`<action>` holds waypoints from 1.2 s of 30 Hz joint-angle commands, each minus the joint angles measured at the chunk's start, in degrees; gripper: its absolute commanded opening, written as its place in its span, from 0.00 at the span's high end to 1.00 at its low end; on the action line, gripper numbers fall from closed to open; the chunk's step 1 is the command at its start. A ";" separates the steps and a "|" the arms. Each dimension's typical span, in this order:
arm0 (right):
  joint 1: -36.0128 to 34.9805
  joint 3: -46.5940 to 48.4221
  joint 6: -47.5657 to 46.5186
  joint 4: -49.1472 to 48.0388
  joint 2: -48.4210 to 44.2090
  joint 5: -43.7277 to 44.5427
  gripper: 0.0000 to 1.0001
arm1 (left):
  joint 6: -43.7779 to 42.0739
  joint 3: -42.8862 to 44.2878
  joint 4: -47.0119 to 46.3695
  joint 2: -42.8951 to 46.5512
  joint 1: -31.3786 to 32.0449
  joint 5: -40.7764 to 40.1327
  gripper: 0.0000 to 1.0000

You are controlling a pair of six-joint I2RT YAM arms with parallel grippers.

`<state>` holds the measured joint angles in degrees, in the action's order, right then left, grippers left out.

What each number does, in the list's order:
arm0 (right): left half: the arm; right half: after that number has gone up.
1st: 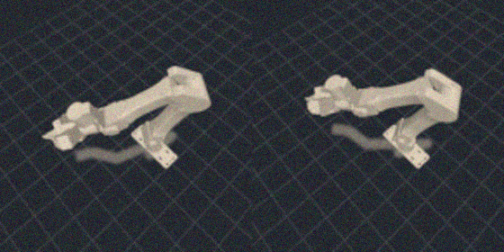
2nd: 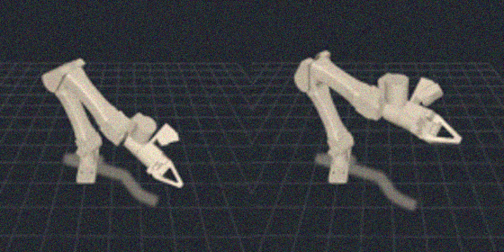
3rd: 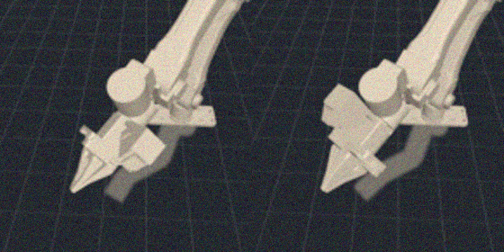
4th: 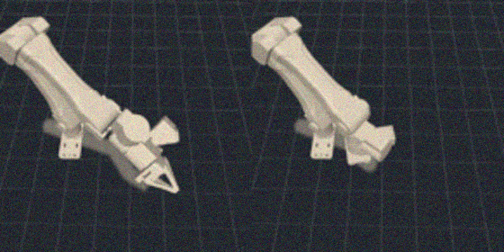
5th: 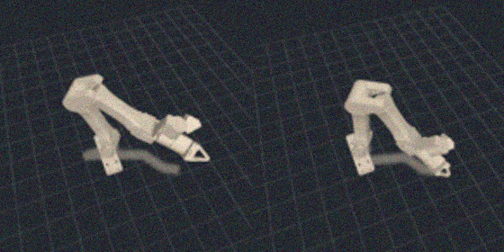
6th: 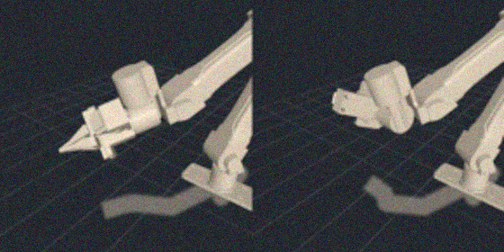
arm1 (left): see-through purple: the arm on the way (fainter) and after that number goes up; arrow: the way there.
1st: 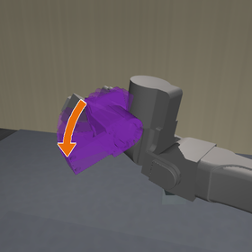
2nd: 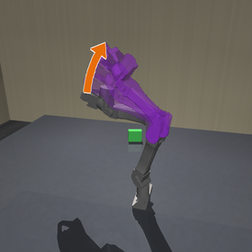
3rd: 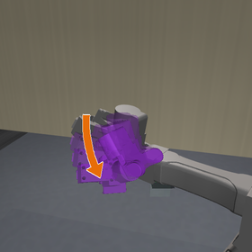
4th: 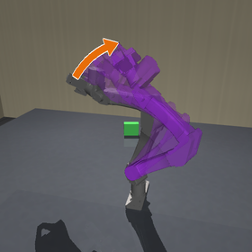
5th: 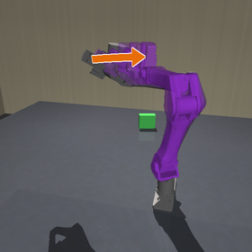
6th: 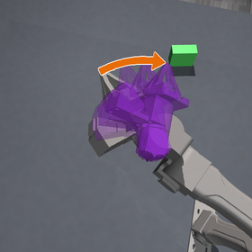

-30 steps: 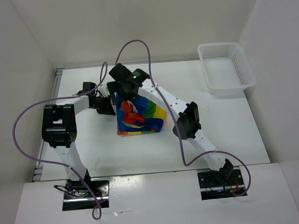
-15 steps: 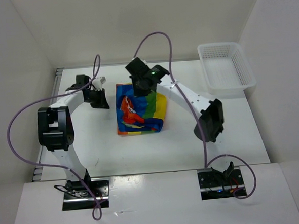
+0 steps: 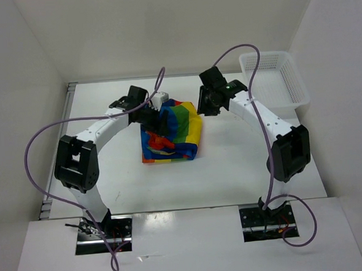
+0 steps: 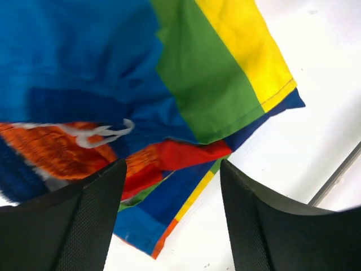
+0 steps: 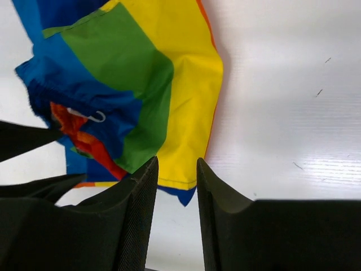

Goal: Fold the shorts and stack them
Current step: Fold the shorts

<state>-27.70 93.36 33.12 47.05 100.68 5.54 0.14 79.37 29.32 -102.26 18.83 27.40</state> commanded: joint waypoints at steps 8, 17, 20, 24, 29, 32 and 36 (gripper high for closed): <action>-0.42 -4.59 -1.65 -3.63 -6.47 -1.94 0.61 | -0.14 -1.32 0.39 -5.06 3.14 -12.71 0.31; 0.11 -7.49 -2.19 -4.15 -8.84 -1.94 0.60 | -0.14 -5.72 -3.66 -6.19 3.67 -15.01 0.29; 0.11 -8.02 -2.19 -4.16 -9.37 -1.94 0.60 | -0.14 -5.72 -5.06 -6.73 3.67 -13.69 0.43; 0.11 -8.55 -2.71 -4.16 -9.89 -1.94 0.60 | -0.14 -5.11 -5.77 -6.73 3.67 -13.16 0.63; 0.11 -8.55 -2.71 -4.16 -9.89 -1.94 0.60 | -0.14 -4.06 -4.45 -4.98 3.67 -13.16 0.97; 0.11 -8.55 -2.71 -4.16 -9.89 -1.94 0.60 | -0.14 -3.52 -1.99 -0.77 3.67 -13.69 1.00; 0.72 -9.68 -2.71 -4.16 -10.42 -1.94 0.60 | -0.14 -2.03 1.08 4.87 3.15 -13.16 1.00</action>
<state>-27.66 84.79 31.00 44.47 94.06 3.62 0.23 74.26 28.38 -104.22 22.37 13.63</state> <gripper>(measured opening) 0.403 0.011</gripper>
